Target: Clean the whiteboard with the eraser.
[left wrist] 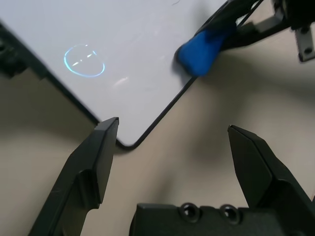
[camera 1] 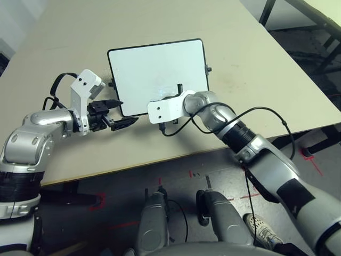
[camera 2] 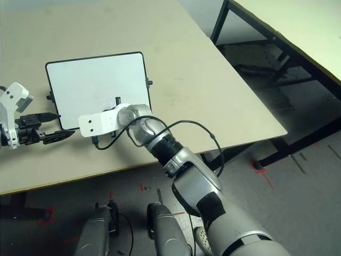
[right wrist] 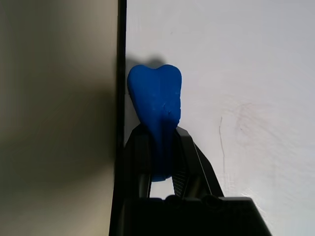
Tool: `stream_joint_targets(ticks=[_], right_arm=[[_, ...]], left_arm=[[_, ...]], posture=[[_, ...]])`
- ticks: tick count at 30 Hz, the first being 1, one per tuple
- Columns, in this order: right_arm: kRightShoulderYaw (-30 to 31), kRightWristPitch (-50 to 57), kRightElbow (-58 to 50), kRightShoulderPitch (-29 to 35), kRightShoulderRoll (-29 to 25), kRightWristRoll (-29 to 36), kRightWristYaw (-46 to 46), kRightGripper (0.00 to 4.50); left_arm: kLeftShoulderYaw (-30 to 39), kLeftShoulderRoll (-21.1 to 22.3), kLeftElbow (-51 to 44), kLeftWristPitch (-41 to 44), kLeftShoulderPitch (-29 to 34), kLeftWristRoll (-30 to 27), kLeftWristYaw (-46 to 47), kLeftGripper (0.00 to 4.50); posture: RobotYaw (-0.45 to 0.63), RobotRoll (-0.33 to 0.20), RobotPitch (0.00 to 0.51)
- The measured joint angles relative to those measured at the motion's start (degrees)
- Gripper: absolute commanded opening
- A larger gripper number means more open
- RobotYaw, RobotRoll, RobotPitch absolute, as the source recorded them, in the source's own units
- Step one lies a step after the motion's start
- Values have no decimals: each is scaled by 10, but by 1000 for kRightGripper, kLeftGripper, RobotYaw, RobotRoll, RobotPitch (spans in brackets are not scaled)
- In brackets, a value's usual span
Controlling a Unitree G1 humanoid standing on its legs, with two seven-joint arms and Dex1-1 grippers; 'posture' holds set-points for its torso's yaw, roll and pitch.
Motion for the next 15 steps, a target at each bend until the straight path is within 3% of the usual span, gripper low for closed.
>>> stream_joint_targets(ticks=[8,15], right_arm=[[-8,0,-43,27,-82,0,22,528],[-16,14,-70,44,-98,0,34,527]], left_arm=[[-5,-7,20,-12,-21,4,-5,4500],[-8,-8,26,-14,-27,6,-11,4500]], posture=[[-23,0,205],[-15,0,205]])
